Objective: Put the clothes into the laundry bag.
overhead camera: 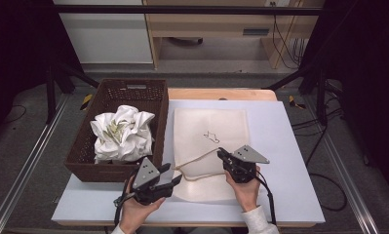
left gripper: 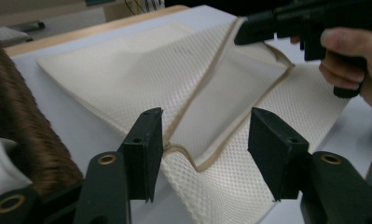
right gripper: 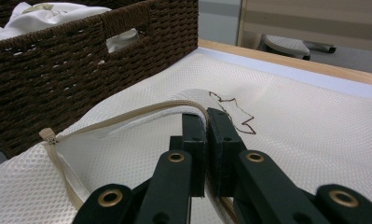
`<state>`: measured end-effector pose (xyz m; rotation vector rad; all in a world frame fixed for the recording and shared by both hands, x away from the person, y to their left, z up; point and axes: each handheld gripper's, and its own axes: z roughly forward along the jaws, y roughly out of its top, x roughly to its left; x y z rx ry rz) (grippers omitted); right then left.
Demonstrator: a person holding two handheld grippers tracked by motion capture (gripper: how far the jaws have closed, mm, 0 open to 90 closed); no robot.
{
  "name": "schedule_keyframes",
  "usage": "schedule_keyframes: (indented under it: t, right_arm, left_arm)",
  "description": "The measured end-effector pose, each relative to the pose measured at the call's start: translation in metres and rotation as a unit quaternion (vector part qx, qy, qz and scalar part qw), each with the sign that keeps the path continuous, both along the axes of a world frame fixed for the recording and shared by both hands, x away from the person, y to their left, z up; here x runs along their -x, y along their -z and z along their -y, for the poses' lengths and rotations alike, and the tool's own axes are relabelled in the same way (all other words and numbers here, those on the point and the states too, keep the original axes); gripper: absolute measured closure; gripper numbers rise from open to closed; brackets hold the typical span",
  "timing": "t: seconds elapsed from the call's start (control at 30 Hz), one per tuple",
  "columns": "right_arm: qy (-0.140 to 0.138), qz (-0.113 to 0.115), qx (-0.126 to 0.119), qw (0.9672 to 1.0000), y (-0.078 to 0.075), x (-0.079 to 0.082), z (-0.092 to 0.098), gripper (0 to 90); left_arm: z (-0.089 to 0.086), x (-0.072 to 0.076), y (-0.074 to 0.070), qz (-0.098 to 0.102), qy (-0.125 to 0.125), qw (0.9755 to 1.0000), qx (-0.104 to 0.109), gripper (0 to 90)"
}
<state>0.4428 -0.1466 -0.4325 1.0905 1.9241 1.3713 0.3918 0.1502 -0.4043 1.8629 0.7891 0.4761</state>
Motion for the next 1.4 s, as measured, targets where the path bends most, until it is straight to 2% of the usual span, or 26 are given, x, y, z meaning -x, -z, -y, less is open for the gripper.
schedule_keyframes:
  t: [0.1,0.2,0.3,0.37,0.47,0.57,0.63,0.67,0.77,0.83,0.9,0.93,0.97,1.07,1.1,1.2,1.27,1.4]
  right_arm:
    - [-0.003,-0.001,0.003,1.0,0.001,0.0,-0.001,86.8]
    - [-0.004,-0.003,0.005,1.0,0.001,0.0,-0.002,86.8]
    - [-0.004,-0.005,0.007,1.0,0.001,-0.001,-0.002,86.8]
    - [-0.004,-0.004,0.01,0.9999,0.001,-0.001,-0.002,86.8]
    - [-0.001,-0.004,0.01,0.9999,0.0,0.0,-0.001,86.8]
    - [0.0,-0.004,0.008,1.0,-0.001,0.0,0.0,86.8]
    - [0.0,-0.004,0.008,1.0,-0.001,0.0,0.0,86.8]
    - [0.0,-0.004,0.01,0.9999,-0.001,0.0,0.0,86.8]
    - [-0.001,-0.005,0.011,0.9999,0.0,0.0,-0.001,86.8]
    - [-0.002,-0.006,0.012,0.9999,0.0,0.0,-0.001,86.7]
    - [-0.002,-0.01,0.013,0.9999,0.001,0.0,-0.001,86.8]
    - [-0.003,-0.008,0.014,0.9999,0.001,-0.001,-0.001,86.8]
    - [-0.003,-0.01,0.015,0.9998,0.001,-0.001,-0.002,86.8]
    - [-0.003,-0.012,0.015,0.9998,0.003,0.0,-0.002,86.8]
    - [-0.004,-0.011,0.016,0.9998,0.003,-0.001,-0.001,86.8]
    - [-0.002,-0.013,0.013,0.9998,0.003,0.0,-0.001,86.8]
    - [-0.002,-0.014,0.014,0.9998,0.002,0.0,0.0,86.8]
    - [-0.003,-0.014,0.014,0.9998,0.003,-0.001,0.0,86.8]
  left_arm:
    - [-0.013,-0.001,-0.014,0.01,-0.012,0.9998,0.009,39.2]
    - [-0.029,-0.004,-0.029,0.02,-0.027,0.9994,0.004,35.2]
    - [-0.046,-0.008,-0.044,0.029,-0.046,0.9985,0.005,31.9]
    - [-0.057,-0.012,-0.054,0.039,-0.064,0.9971,0.015,30.1]
    - [-0.075,-0.022,-0.068,0.052,-0.085,0.995,0.007,26.8]
    - [-0.091,-0.038,-0.079,0.048,-0.108,0.993,-0.006,22.4]
    - [-0.1,-0.05,-0.083,0.038,-0.123,0.9914,-0.024,18.7]
    - [-0.104,-0.057,-0.084,0.04,-0.128,0.9905,-0.032,17.3]
    - [-0.113,-0.077,-0.082,0.024,-0.143,0.9883,-0.048,13.3]
    - [-0.114,-0.09,-0.078,0.015,-0.154,0.9852,-0.073,10.6]
    - [-0.112,-0.103,-0.074,-0.003,-0.151,0.984,-0.094,8.5]
    - [-0.11,-0.107,-0.072,-0.005,-0.154,0.9829,-0.102,7.3]
    - [-0.107,-0.113,-0.069,-0.003,-0.159,0.9805,-0.116,6.9]
    - [-0.102,-0.125,-0.06,-0.012,-0.165,0.9758,-0.143,6.0]
    - [-0.102,-0.13,-0.055,-0.021,-0.167,0.9744,-0.148,5.9]
    - [-0.104,-0.14,-0.044,-0.046,-0.161,0.9741,-0.152,5.1]
    - [-0.105,-0.145,-0.034,-0.06,-0.162,0.9707,-0.167,4.9]
    - [-0.106,-0.149,-0.023,-0.086,-0.158,0.9666,-0.182,4.4]
